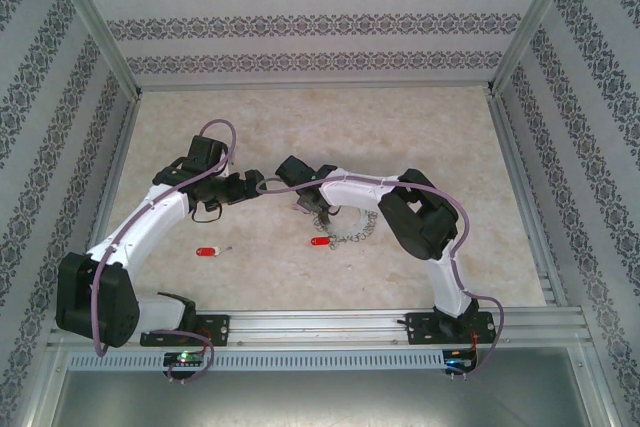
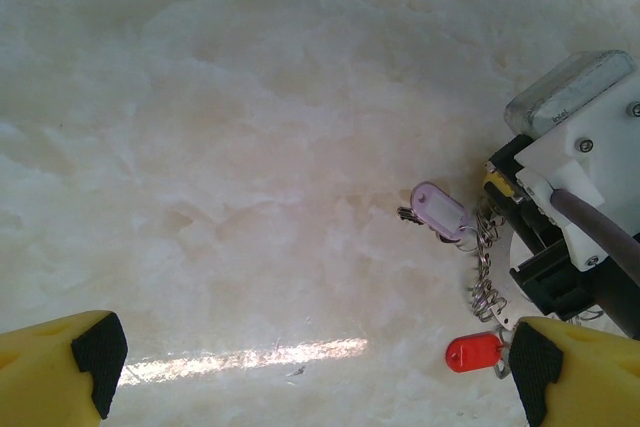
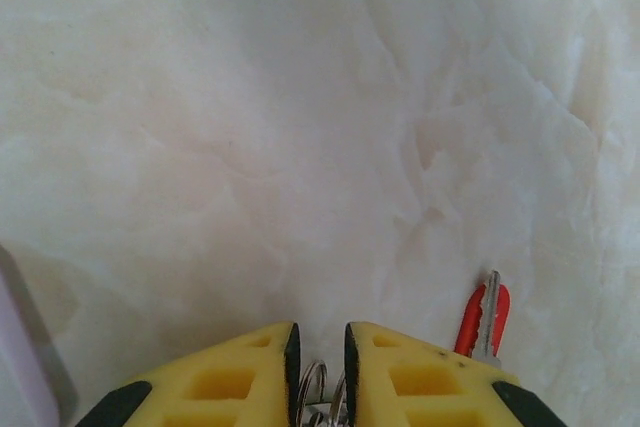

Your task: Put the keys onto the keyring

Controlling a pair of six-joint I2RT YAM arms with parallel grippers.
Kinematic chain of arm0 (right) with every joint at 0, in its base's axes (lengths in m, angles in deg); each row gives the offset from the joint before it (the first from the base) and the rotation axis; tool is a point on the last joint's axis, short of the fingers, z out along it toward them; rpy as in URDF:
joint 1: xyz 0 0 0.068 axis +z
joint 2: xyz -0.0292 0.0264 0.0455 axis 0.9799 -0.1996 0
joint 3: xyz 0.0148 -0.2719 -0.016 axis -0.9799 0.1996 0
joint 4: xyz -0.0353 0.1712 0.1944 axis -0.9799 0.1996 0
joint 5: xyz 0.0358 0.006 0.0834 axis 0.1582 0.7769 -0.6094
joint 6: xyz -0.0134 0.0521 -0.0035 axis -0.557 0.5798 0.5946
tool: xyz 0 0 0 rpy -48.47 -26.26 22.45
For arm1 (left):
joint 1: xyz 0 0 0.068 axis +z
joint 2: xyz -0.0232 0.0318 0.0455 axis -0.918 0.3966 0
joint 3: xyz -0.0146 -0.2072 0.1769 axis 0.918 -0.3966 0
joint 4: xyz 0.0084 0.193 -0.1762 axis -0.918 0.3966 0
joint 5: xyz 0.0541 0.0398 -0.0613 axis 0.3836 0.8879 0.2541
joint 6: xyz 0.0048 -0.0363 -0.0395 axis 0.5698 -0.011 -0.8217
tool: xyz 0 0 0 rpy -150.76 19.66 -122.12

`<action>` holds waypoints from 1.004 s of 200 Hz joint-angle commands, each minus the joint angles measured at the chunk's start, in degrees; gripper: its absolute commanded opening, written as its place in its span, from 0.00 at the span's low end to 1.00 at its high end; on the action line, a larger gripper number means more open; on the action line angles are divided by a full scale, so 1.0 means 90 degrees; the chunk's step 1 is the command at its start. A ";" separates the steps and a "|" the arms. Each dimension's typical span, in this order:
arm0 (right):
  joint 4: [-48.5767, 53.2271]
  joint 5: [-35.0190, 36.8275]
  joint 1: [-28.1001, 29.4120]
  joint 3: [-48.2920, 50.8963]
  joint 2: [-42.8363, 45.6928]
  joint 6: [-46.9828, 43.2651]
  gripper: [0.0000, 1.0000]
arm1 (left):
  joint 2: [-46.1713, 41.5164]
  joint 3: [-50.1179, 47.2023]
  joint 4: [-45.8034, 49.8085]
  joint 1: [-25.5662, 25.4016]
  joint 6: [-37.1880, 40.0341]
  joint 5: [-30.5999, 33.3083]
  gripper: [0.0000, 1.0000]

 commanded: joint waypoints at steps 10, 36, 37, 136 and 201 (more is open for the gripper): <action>0.0318 0.0236 0.0098 -0.0091 -0.0163 -0.0009 0.21 | 0.0011 -0.0038 -0.0072 0.0057 0.0007 -0.0141 0.99; 0.0350 0.0275 0.0092 -0.0091 -0.0175 -0.0010 0.21 | 0.0023 -0.0026 -0.0072 0.0054 0.0003 -0.0139 0.99; 0.0350 0.0276 0.0090 -0.0091 -0.0176 -0.0010 0.21 | 0.0026 -0.0025 -0.0072 0.0056 0.0003 -0.0144 0.99; 0.0309 0.0315 0.0088 -0.0072 -0.0198 0.0001 0.15 | 0.0032 -0.0038 -0.0072 0.0049 -0.0007 -0.0129 0.99; 0.0233 0.0303 0.0060 0.0023 -0.0072 0.0058 0.04 | 0.0035 0.0019 -0.0025 0.0056 0.0022 -0.0140 0.99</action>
